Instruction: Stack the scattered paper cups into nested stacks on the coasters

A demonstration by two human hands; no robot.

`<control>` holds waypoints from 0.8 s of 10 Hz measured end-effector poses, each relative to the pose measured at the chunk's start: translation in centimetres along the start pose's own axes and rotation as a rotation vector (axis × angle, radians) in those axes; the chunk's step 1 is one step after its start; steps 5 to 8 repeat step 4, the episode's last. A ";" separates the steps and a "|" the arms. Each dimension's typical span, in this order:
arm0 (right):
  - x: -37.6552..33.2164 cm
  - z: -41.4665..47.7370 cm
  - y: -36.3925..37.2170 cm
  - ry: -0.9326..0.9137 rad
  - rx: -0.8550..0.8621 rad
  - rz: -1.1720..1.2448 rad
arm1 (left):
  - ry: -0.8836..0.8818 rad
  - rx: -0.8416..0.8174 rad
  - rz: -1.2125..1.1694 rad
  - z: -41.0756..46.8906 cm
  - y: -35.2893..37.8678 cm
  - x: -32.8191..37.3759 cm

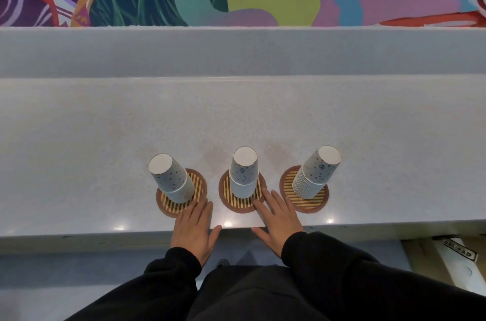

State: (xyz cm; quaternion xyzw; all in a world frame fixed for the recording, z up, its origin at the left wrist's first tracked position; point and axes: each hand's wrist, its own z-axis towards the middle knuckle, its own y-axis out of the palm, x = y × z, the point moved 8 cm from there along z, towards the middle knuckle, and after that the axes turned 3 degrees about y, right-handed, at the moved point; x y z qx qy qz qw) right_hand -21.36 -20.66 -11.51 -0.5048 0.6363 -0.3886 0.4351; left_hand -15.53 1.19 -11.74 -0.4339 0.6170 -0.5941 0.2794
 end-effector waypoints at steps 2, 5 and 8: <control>0.0 0.1 -0.1 -0.003 0.009 0.015 | 0.005 0.002 0.026 0.0 0.1 0.1; -0.9 -1.2 -3.4 -0.066 0.065 0.112 | 0.107 0.149 -0.172 0.3 -5.2 2.3; -0.9 -1.2 -3.4 -0.066 0.065 0.112 | 0.107 0.149 -0.172 0.3 -5.2 2.3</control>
